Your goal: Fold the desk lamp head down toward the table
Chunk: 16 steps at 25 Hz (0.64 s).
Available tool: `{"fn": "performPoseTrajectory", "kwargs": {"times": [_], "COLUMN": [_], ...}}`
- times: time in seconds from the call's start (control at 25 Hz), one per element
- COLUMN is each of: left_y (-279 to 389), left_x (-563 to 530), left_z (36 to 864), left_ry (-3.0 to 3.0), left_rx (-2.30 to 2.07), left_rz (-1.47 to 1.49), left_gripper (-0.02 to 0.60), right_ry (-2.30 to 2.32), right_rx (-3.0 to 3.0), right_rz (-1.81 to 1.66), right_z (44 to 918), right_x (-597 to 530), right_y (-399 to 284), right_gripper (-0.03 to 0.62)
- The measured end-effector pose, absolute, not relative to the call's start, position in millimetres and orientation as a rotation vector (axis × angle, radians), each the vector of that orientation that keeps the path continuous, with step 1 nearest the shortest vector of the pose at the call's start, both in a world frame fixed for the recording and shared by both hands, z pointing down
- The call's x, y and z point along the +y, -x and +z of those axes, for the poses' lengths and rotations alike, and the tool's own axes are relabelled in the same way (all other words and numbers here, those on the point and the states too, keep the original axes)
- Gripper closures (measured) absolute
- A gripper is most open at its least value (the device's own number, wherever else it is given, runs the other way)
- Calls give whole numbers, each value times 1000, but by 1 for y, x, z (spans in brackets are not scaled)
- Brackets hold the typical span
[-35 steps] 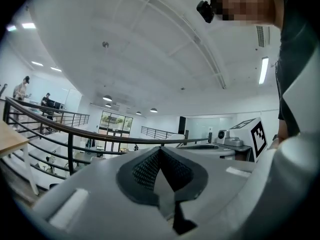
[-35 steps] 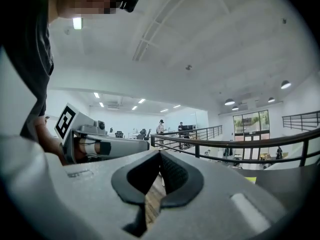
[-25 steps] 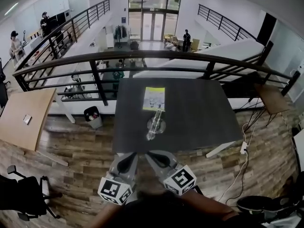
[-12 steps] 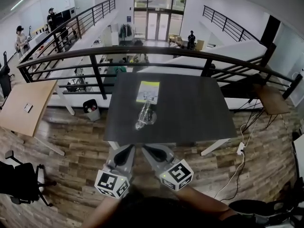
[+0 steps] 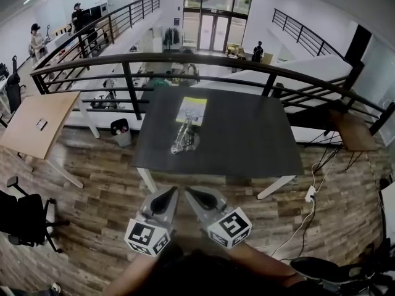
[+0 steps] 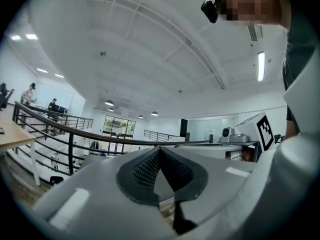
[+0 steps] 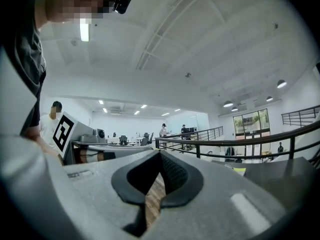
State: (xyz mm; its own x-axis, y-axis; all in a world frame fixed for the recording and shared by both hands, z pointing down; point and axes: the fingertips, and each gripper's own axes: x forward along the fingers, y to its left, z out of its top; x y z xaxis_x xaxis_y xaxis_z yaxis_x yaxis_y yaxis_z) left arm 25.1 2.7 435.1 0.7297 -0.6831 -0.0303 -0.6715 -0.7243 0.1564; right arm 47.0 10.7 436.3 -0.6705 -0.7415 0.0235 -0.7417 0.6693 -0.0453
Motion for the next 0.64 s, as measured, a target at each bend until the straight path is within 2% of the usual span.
{"fn": "performPoseTrajectory", "kwargs": {"times": [0.64], "left_y": [-38], "left_x": [39], "left_z": [432], "left_ry": [-2799], "left_rx": [-1111], "left_rz": [-134], "left_gripper": [580], "right_ry": [-1252], "right_rx": [-2884], "right_rz": [69], "right_z": [433], "right_x": [47], "right_y": [-57], "right_gripper": [592]}}
